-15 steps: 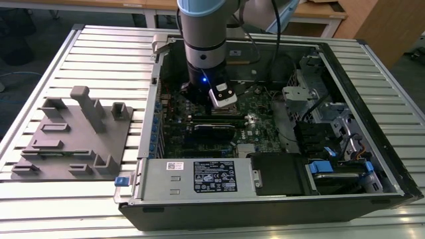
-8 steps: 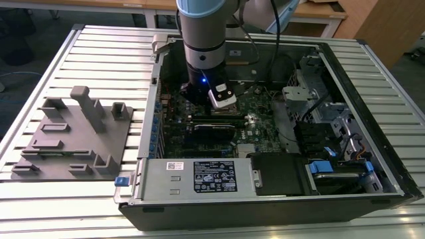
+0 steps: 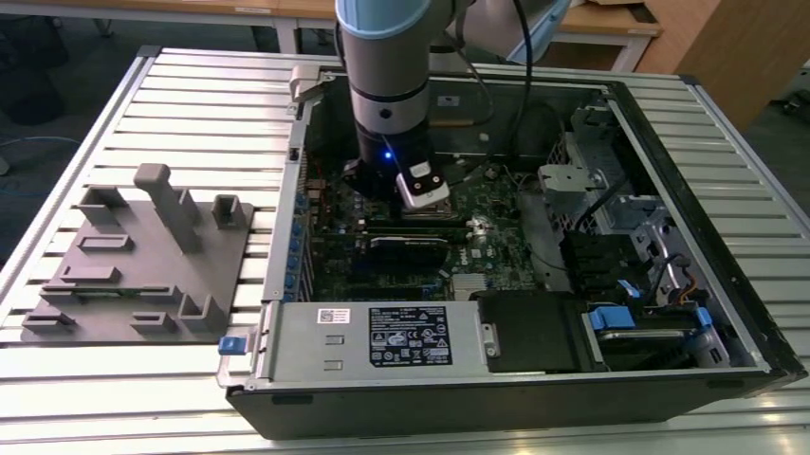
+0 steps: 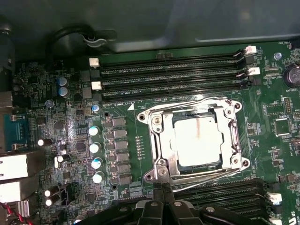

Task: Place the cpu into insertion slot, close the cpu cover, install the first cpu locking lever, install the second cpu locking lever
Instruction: 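Install the second cpu locking lever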

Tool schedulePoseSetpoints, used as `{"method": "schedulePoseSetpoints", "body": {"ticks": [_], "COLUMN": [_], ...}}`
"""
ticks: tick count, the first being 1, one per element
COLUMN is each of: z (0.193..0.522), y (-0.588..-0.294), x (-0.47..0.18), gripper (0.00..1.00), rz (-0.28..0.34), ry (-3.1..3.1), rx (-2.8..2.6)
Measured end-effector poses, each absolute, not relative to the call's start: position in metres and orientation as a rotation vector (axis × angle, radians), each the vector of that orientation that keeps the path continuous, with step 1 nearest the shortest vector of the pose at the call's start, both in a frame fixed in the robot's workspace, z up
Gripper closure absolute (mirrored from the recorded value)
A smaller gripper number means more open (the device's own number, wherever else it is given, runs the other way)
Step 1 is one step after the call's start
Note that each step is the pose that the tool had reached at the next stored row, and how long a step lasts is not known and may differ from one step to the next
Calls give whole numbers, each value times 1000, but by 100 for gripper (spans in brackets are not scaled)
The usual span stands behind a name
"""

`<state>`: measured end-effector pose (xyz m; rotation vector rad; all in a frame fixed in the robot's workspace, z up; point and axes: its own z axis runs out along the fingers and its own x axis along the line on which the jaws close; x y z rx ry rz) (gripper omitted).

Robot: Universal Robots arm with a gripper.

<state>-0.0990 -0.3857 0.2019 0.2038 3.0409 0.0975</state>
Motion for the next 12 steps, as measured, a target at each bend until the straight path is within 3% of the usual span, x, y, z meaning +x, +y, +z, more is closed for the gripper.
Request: {"method": "schedulePoseSetpoints", "body": {"ticks": [12], "z": [200], "y": [-386], "x": [-101], "gripper": [90], "rz": [157], "ry": [3041], "rx": [207]}}
